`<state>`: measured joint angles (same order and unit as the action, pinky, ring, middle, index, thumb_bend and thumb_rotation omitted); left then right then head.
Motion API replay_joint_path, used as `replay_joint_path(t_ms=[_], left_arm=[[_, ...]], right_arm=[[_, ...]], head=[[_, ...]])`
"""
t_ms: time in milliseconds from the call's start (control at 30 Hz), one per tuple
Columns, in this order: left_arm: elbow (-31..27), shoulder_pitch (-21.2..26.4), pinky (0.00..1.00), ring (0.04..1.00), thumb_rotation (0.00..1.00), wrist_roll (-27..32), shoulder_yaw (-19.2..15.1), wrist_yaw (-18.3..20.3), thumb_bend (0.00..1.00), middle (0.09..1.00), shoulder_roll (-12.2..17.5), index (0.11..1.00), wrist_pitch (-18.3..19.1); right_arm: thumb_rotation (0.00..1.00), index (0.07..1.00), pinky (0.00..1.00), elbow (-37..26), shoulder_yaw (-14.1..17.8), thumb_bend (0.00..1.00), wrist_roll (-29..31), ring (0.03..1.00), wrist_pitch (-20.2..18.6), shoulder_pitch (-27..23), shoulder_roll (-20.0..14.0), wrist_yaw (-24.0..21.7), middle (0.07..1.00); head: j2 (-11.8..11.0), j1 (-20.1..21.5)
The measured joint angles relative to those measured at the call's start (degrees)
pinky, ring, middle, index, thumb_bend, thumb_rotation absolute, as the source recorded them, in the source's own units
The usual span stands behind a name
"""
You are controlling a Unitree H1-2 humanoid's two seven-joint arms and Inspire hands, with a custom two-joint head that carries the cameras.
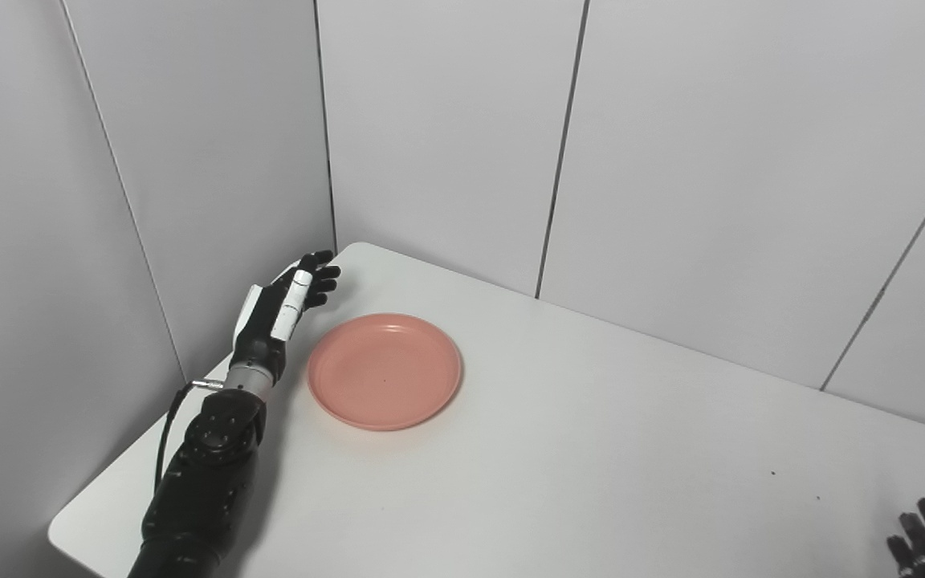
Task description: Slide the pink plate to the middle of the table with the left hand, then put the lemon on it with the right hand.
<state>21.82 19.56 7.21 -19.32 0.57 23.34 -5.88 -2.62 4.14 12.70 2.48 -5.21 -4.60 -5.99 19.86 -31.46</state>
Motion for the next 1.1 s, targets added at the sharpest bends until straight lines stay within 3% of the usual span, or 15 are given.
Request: replay_joint_path(t_ms=[233, 567, 800, 1100], left_arm=[[4.28, 0.02, 0.78, 0.798, 1.00, 0.57, -0.04, 0.00, 0.80, 0.796, 0.18, 0.795, -0.81], [9.30, 1.49, 0.80, 0.806, 1.00, 1.34, 0.08, -0.20, 0.83, 0.798, -0.65, 0.801, -4.53], [10.82, 2.13, 0.81, 0.813, 1.00, 2.56, 0.33, -0.06, 0.83, 0.808, -0.97, 0.805, -6.08], [9.65, 3.02, 0.80, 0.799, 1.00, 3.65, 1.40, 0.27, 0.81, 0.794, -3.61, 0.795, -6.19]], right_arm=[[0.97, 0.999, 1.00, -0.10, 0.01, 0.64, -0.18, 1.000, 0.00, 0.29, 0.00, 0.04, 1.000], [0.98, 1.000, 1.00, -0.65, 0.09, 0.66, -0.23, 1.000, 0.00, 0.73, -0.08, 0.10, 1.000], [1.00, 1.000, 1.00, -2.20, 0.03, 0.63, -0.56, 1.000, -0.01, 1.12, -0.09, 0.16, 1.000], [0.98, 1.000, 1.00, -2.56, 0.03, 0.64, -0.75, 1.000, -0.04, 1.34, 0.00, 0.47, 1.000]], head=[[0.17, 0.35], [0.70, 0.79], [1.05, 0.70], [1.58, 1.32]])
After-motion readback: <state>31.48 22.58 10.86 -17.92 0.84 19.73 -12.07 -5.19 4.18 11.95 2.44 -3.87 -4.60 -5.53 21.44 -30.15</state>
